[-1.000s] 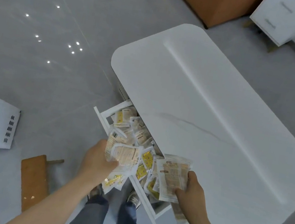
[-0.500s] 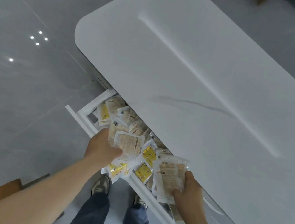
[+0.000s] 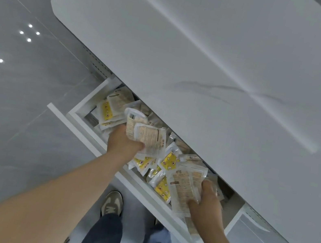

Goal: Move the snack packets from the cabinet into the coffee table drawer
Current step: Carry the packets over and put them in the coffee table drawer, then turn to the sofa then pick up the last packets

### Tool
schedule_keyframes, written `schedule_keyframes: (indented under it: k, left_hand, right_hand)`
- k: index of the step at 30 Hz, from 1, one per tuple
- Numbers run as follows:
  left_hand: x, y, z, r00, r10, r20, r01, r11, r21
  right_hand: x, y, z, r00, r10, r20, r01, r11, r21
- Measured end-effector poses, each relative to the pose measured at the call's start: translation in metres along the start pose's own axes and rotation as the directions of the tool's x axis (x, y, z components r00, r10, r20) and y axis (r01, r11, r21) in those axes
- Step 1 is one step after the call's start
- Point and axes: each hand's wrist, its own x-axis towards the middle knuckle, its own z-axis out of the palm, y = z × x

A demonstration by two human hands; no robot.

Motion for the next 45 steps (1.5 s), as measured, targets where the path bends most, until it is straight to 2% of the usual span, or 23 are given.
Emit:
schedule_keyframes:
  k: [3, 5, 11, 18, 23, 27, 33, 40, 45]
  left_hand:
    - [0.018, -0.009, 0.012, 0.998, -0.067, -0.008, 0.066, 0.997, -0.043]
    - [0.028, -0.015, 0.017, 0.999, -0.054, 0.003, 0.054, 0.998, -0.018]
    - [0.044, -0.025, 0.02, 1.0, -0.006, -0.011, 0.007, 0.993, 0.12]
    - [0.051, -0.034, 0.001, 0.999, -0.008, 0.054, -0.009, 0.951, 0.309]
    - [0.043, -0.039, -0.008, 0.991, 0.075, 0.11, -0.112, 0.913, 0.392]
    - [0.036, -0.04, -0.014, 0.985, 0.103, 0.137, -0.155, 0.881, 0.446]
    - [0.014, -0.03, -0.023, 0.973, 0.104, 0.208, -0.195, 0.85, 0.49]
    - [-0.045, 0.019, -0.041, 0.909, 0.217, 0.355, -0.395, 0.718, 0.573]
    - [-0.099, 0.091, -0.069, 0.847, 0.331, 0.416, -0.526, 0.632, 0.569]
  right_hand:
    - [0.011, 0.002, 0.01, 1.0, 0.013, 0.0, -0.013, 1.0, 0.007]
    - [0.018, 0.003, 0.015, 1.0, 0.022, -0.004, -0.022, 1.0, -0.002]
    - [0.033, -0.004, 0.021, 1.0, 0.022, 0.013, -0.021, 0.999, -0.032]
    - [0.047, -0.028, 0.023, 0.998, -0.052, 0.018, 0.052, 0.998, -0.025]
    - [0.058, -0.055, 0.025, 0.993, -0.117, 0.03, 0.117, 0.993, -0.016]
    - [0.057, -0.069, 0.026, 0.983, -0.181, 0.033, 0.184, 0.95, -0.252]
    - [0.033, -0.069, 0.015, 0.969, -0.23, 0.093, 0.248, 0.912, -0.327]
    - [-0.02, -0.086, -0.034, 0.938, -0.339, 0.076, 0.338, 0.842, -0.42]
    - [-0.076, -0.113, -0.105, 0.905, -0.425, -0.008, 0.373, 0.803, -0.464]
